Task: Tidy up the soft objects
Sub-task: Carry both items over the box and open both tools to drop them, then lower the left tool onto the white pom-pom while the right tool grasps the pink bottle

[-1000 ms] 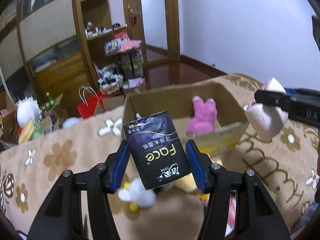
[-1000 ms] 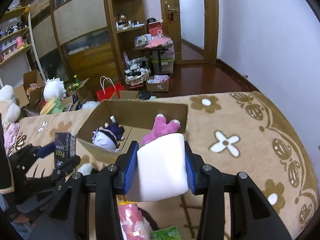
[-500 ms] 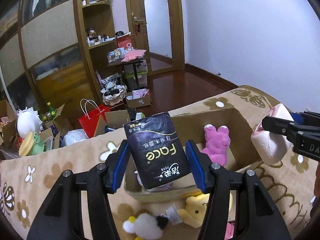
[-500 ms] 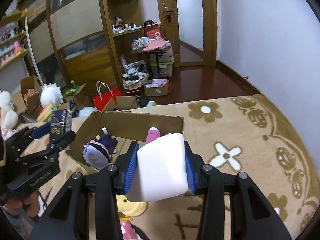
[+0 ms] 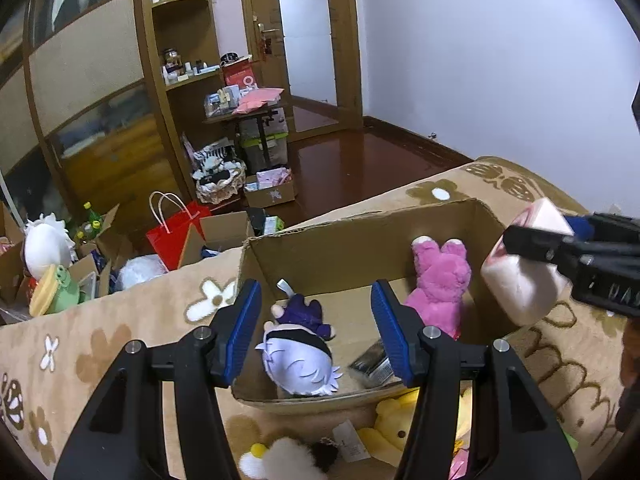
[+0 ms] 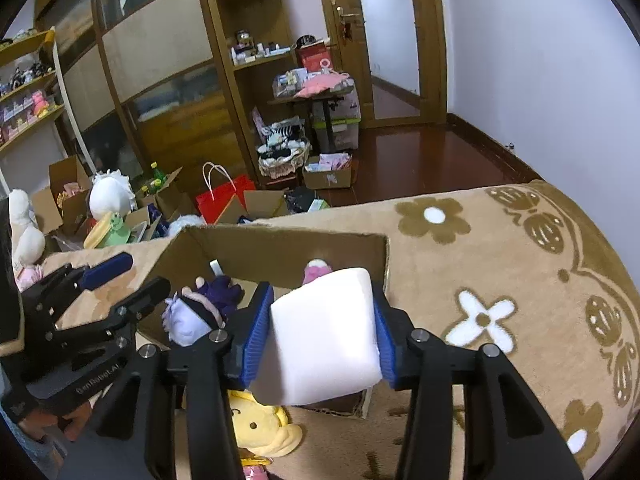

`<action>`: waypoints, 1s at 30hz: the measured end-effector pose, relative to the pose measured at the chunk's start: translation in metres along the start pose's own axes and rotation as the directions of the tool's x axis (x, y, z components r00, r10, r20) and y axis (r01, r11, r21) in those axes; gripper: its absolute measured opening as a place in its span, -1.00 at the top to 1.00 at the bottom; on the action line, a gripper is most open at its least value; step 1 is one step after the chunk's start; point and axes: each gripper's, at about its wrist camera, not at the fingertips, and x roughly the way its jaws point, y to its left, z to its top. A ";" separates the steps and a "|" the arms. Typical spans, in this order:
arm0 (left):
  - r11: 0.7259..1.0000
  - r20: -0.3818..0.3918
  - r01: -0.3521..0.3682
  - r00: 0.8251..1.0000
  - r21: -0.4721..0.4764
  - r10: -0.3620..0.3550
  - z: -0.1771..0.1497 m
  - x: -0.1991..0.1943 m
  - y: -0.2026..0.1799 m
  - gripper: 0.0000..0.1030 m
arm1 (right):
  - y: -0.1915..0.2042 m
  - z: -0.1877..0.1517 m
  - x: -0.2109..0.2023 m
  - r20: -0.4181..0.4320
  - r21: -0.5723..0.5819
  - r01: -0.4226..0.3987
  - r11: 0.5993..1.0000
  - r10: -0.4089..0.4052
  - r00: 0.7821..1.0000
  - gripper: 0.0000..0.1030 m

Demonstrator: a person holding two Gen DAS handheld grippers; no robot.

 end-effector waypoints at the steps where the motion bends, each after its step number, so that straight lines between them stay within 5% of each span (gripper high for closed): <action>1: 1.000 0.002 -0.002 1.000 0.000 0.002 0.000 0.000 0.000 -0.09 | 0.000 -0.001 0.001 -0.002 -0.005 0.001 1.000 -0.001 1.000 0.01; 6: 1.000 -0.009 -0.004 1.000 -0.011 0.004 -0.001 -0.001 0.002 -0.12 | 0.001 -0.003 0.001 -0.004 0.001 -0.003 1.000 0.003 1.000 -0.08; 17: 0.999 0.024 -0.036 0.999 -0.018 0.037 0.002 -0.020 0.008 -0.93 | 0.009 -0.001 -0.012 0.007 0.001 -0.030 1.000 0.030 1.000 -0.81; 20: 0.999 0.021 -0.048 0.999 -0.026 0.048 0.002 -0.025 0.012 -0.94 | 0.015 -0.002 -0.017 0.006 -0.009 0.000 1.000 0.000 1.000 -1.00; 30: 0.995 -0.032 -0.057 0.998 -0.076 0.055 -0.010 -0.041 0.029 -0.96 | 0.020 -0.013 -0.039 0.004 0.027 0.029 0.999 -0.029 1.000 -1.00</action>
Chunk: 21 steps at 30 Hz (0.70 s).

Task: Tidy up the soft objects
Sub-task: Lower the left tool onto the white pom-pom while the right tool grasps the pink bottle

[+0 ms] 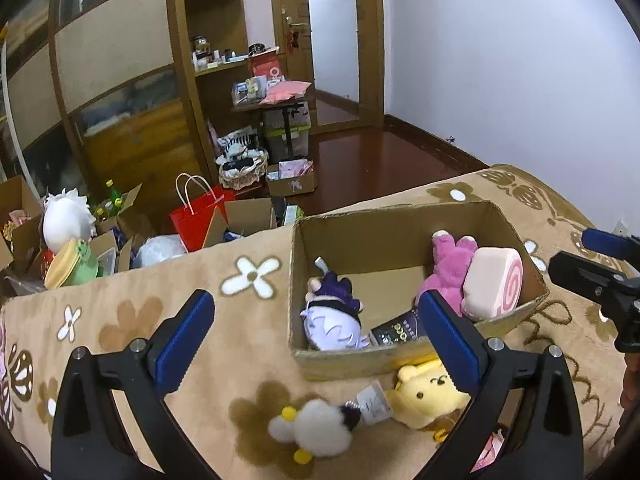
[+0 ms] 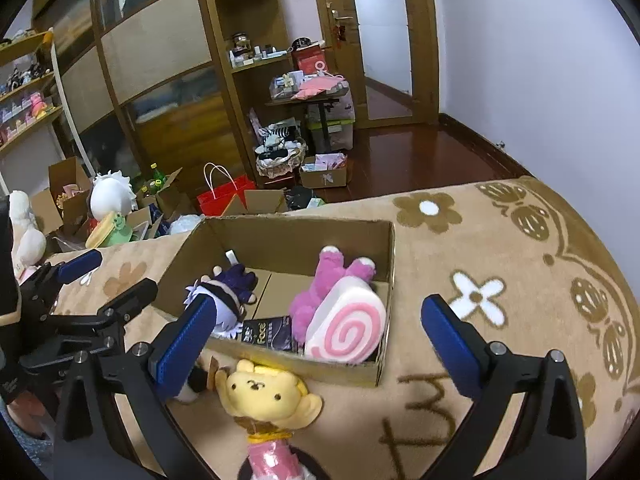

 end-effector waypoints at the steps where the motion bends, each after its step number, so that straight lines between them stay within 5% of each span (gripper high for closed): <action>1: 1.000 -0.008 -0.001 1.000 0.004 0.001 -0.002 -0.002 0.001 -0.96 | 0.000 -0.002 -0.002 -0.002 0.004 0.004 1.000 -0.004 1.000 -1.00; 21: 0.997 -0.221 0.002 0.975 0.075 0.015 -0.045 0.013 -0.006 -0.96 | 0.016 -0.060 0.001 -0.159 0.035 0.055 0.998 -0.049 0.986 -1.00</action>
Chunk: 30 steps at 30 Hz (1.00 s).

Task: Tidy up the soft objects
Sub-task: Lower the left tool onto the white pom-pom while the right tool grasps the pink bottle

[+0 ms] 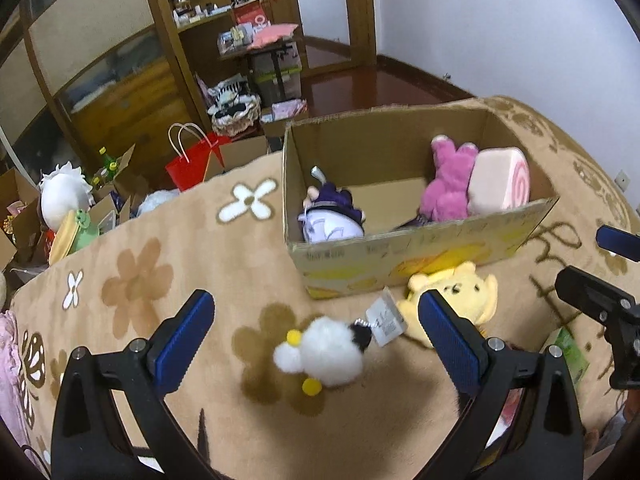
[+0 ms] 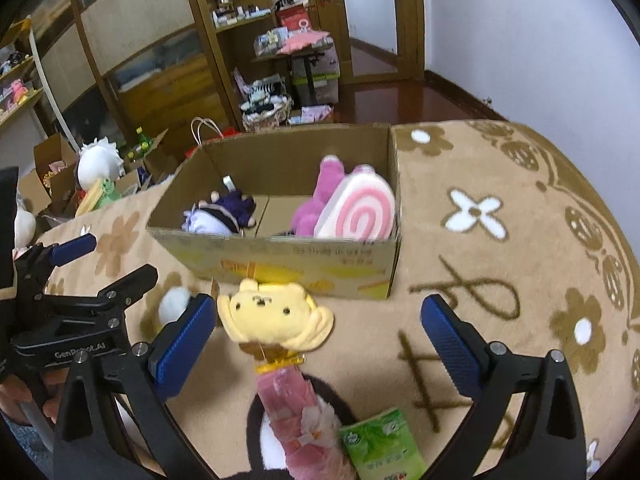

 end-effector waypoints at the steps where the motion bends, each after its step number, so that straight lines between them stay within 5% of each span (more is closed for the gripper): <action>1: 1.000 -0.013 0.004 1.000 -0.002 -0.004 -0.002 0.004 0.000 -0.96 | 0.000 -0.002 0.002 -0.010 0.001 0.000 1.000 0.000 1.000 -1.00; 22: 0.999 -0.236 0.018 0.971 -0.042 -0.027 -0.025 0.063 0.003 -0.96 | 0.011 -0.041 0.061 -0.216 -0.044 -0.027 0.999 0.017 0.976 -0.97; 30: 0.999 -0.271 0.023 0.962 -0.039 -0.033 -0.027 0.076 0.003 -0.96 | 0.019 -0.060 0.086 -0.320 -0.072 -0.058 0.996 0.032 0.947 -0.57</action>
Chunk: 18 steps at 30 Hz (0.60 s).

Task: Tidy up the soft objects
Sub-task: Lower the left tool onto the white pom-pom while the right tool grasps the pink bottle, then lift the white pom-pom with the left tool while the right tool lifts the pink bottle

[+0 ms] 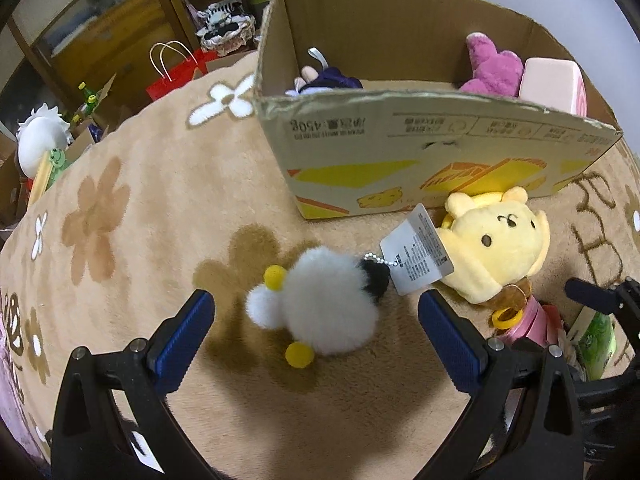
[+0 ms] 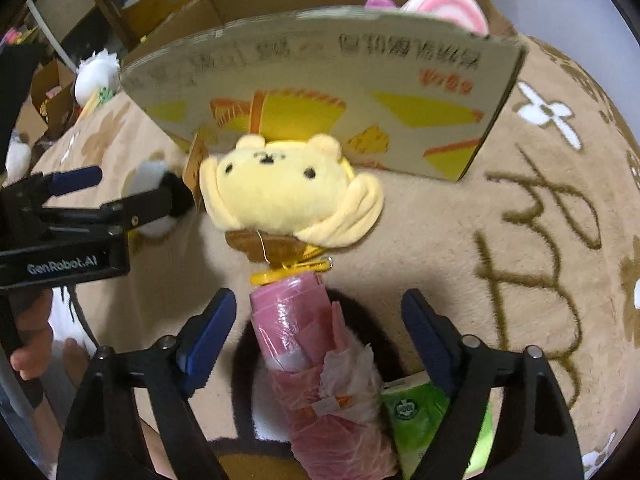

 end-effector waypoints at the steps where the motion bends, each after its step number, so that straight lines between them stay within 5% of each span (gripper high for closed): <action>1: 1.000 -0.003 0.003 1.000 0.003 -0.003 0.000 0.001 -0.001 -0.96 | 0.000 0.000 0.005 -0.022 -0.004 0.006 1.000 -0.006 1.000 -0.42; 9: 0.999 -0.028 0.038 0.999 -0.010 -0.039 0.000 0.012 0.000 -0.74 | 0.006 -0.001 0.016 -0.079 -0.024 -0.021 1.000 0.019 0.997 -0.14; 11: 0.999 -0.038 0.051 0.998 -0.017 -0.051 0.000 0.015 0.001 -0.66 | 0.013 -0.002 0.017 -0.086 -0.053 -0.015 0.998 0.010 0.996 0.10; 18: 0.999 -0.038 0.044 0.998 -0.022 -0.045 0.001 0.019 0.002 -0.59 | 0.015 0.001 0.016 -0.084 -0.074 -0.004 0.997 -0.003 0.996 0.16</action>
